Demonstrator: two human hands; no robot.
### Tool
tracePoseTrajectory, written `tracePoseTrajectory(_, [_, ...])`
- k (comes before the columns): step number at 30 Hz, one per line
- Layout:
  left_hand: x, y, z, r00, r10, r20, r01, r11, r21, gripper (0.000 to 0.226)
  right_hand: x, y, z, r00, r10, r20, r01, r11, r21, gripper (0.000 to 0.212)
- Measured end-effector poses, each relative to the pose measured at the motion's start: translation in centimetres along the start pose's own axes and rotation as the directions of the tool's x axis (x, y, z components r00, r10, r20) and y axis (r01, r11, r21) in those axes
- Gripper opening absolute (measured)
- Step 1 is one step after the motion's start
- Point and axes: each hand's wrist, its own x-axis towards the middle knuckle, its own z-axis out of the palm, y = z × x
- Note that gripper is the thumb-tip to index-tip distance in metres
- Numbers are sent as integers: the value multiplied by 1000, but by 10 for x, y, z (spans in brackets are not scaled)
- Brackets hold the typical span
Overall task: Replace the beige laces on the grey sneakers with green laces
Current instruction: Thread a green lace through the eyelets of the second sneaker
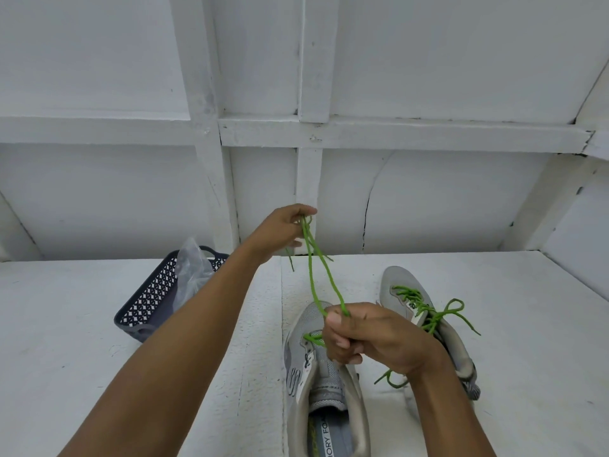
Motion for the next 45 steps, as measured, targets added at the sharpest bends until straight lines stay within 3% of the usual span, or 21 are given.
tracePoseTrajectory(2, [1,2,0,993,-106,61,104,994,36,49,1,2,-3,999,-21,-46,24,999,48,35])
tracePoseTrajectory(4, [-2,3,3,957,-246,154,200,943,266,65,4,4,-7,992,-37,-121,50,993,110,33])
tracePoseTrajectory(7, [-10,3,6,932,-291,217,168,875,454,67,12,5,-10,959,-42,-279,110,966,233,35])
tracePoseTrajectory(10, [-21,10,7,952,-108,286,-9,925,379,34,22,0,-16,899,-26,-437,177,935,309,35])
tracePoseTrajectory(12, [-35,9,7,929,-55,366,-41,967,250,18,29,-6,-23,864,-11,-503,215,912,350,33])
tracePoseTrajectory(17, [-75,-18,31,833,-10,554,-58,993,106,23,47,-23,-34,859,-1,-511,200,921,335,37])
tracePoseTrajectory(19, [-89,-28,50,841,45,540,-54,999,1,26,54,-29,-32,881,-7,-474,165,942,293,38])
tracePoseTrajectory(22, [-107,-41,69,883,138,449,9,951,-309,27,62,-36,-27,908,-18,-418,134,959,251,39])
tracePoseTrajectory(25, [-118,-46,75,942,115,315,42,891,-452,31,64,-34,-29,912,-27,-409,127,967,220,39])
tracePoseTrajectory(28, [-121,-43,79,960,91,265,57,863,-503,29,57,-22,-35,884,-17,-467,73,992,104,35])
tracePoseTrajectory(30, [-121,-36,77,965,95,245,59,831,-553,25,52,-12,-39,862,24,-507,41,992,117,31])
tracePoseTrajectory(34, [-125,-18,77,953,162,256,-5,854,-521,26,44,4,-44,812,196,-550,88,890,447,29])
tracePoseTrajectory(39, [-129,-15,77,866,128,483,-1,967,-254,40,43,9,-55,768,313,-559,198,714,671,31])
tracePoseTrajectory(41, [-123,-13,74,907,21,420,109,953,-283,54,41,3,-55,790,273,-548,155,777,610,30])
tracePoseTrajectory(43, [-108,-13,72,962,-132,238,221,887,-405,61,39,-1,-48,838,209,-504,61,882,468,30])
tracePoseTrajectory(45, [-95,-12,70,962,-191,197,265,838,-478,62,38,1,-36,882,187,-433,-24,935,354,30])
